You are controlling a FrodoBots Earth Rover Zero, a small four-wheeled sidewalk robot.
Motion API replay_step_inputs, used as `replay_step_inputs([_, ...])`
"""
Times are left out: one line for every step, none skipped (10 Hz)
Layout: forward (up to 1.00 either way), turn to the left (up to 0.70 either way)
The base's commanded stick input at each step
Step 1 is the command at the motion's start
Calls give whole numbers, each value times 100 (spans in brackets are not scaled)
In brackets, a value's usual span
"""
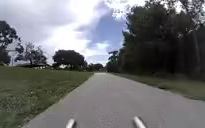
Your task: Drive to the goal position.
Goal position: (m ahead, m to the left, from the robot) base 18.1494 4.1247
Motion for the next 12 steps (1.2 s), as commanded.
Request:
replay_step_inputs([70, 0])
replay_step_inputs([70, 0])
replay_step_inputs([70, 0])
replay_step_inputs([70, 0])
replay_step_inputs([70, 0])
replay_step_inputs([70, 0])
replay_step_inputs([70, 0])
replay_step_inputs([70, 0])
replay_step_inputs([70, 0])
replay_step_inputs([70, 0])
replay_step_inputs([70, 0])
replay_step_inputs([70, 0])
